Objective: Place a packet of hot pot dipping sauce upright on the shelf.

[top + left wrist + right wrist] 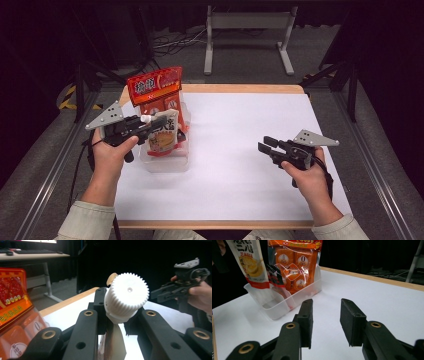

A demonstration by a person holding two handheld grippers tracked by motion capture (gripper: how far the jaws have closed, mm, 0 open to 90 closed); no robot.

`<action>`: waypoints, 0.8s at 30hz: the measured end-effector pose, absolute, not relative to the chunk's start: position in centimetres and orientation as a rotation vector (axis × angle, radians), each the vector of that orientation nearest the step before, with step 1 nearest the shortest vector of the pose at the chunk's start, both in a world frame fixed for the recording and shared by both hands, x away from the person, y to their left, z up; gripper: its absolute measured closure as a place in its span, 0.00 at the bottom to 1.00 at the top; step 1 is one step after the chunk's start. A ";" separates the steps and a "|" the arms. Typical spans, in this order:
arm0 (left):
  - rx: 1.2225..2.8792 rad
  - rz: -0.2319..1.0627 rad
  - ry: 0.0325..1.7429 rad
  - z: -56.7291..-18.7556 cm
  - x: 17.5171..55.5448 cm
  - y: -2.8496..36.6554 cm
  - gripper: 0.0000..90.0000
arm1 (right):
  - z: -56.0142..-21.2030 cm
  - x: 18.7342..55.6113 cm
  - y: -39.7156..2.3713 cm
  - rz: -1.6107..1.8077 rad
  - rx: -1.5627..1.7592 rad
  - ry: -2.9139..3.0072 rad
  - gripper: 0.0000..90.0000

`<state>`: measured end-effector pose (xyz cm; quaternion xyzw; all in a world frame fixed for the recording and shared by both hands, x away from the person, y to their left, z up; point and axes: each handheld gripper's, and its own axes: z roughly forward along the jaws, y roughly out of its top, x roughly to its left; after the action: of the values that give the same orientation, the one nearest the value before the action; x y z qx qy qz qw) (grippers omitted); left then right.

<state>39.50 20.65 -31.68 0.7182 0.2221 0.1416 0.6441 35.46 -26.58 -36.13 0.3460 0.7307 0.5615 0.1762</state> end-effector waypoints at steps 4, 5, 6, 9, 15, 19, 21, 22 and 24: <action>1.642 0.321 0.515 -32.6 39.5 20.6 0.84 | -36.1 35.4 -26.6 1.593 0.976 2.070 0.70; 1.639 0.314 0.518 -32.9 39.5 20.5 0.84 | -36.1 35.4 -26.6 1.593 0.976 2.070 0.70; 1.634 0.310 0.521 -33.3 39.6 20.5 0.84 | -36.1 35.4 -26.6 1.595 0.976 2.072 0.70; 1.621 0.298 0.529 -34.0 39.6 20.4 0.84 | -36.3 35.5 -26.5 1.601 0.976 2.078 0.71; 1.611 0.283 0.545 -35.1 39.5 20.6 0.84 | -36.5 35.7 -26.4 1.600 0.983 2.086 0.71; 1.610 0.287 0.556 -35.8 39.3 20.7 0.84 | -36.5 35.7 -26.3 1.611 0.983 2.084 0.70; 1.609 0.287 0.560 -36.1 39.1 20.8 0.84 | -36.6 35.8 -26.3 1.631 0.988 2.079 0.70; 1.606 0.287 0.563 -36.2 39.1 20.8 0.84 | -36.6 35.8 -26.3 1.627 0.987 2.081 0.70; 1.605 0.289 0.561 -36.6 39.1 20.7 0.84 | -36.7 35.9 -26.2 1.625 0.983 2.084 0.70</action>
<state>39.08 20.69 -36.64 0.7065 0.2472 0.1271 0.6508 35.85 -26.23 -36.66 0.3441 0.7295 0.5689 0.1602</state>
